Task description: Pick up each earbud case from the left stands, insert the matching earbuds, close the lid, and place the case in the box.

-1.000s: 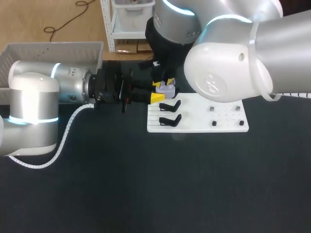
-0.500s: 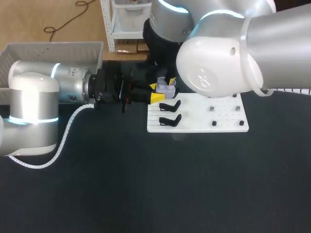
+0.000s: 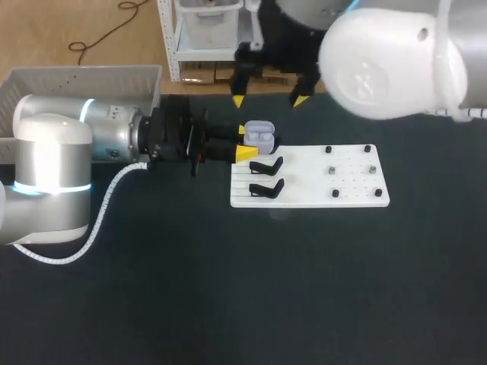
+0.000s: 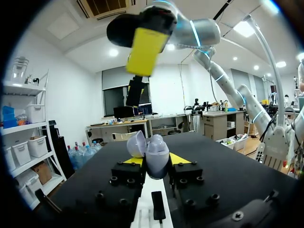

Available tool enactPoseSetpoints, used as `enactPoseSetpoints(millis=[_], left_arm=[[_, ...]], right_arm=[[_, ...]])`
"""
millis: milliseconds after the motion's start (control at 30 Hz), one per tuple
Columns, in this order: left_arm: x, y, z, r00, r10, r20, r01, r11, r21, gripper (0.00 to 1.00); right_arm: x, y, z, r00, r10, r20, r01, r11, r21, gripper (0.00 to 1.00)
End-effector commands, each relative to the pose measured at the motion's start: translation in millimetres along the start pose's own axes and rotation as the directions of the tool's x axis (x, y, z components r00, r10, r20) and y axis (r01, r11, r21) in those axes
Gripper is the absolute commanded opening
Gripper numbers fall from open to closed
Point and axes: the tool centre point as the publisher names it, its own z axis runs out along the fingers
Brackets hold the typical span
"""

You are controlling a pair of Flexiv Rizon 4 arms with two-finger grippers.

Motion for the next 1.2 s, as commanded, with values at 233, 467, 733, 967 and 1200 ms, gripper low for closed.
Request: enactPoseSetpoints(millis=[233, 467, 733, 967, 1200], left_arm=[[0.2, -1.3, 0, 1.000, 0.002, 0.001, -0.002, 1.000, -0.004, 0.00], [0.2, -1.3, 0, 1.000, 0.002, 0.001, -0.002, 1.000, -0.004, 0.00], [0.2, -1.3, 0, 1.000, 0.002, 0.001, -0.002, 1.000, -0.004, 0.00], [0.2, -1.3, 0, 1.000, 0.002, 0.001, -0.002, 1.000, -0.004, 0.00], [0.2, -1.3, 0, 1.000, 0.002, 0.001, -0.002, 1.000, -0.004, 0.00]], right_arm=[[-26, -31, 47, 0.986, 0.145, -0.079, -0.139, 0.987, 0.075, 1.00], [-11, -38, 60, 0.981, 0.147, -0.129, -0.135, 0.986, 0.097, 1.00], [10, -40, 51, 0.976, 0.137, -0.170, -0.119, 0.986, 0.112, 1.00], [24, -39, 44, 0.969, 0.134, -0.205, -0.115, 0.988, 0.104, 1.00], [23, -37, 19, 0.995, 0.101, -0.022, -0.100, 0.994, 0.050, 1.00]])
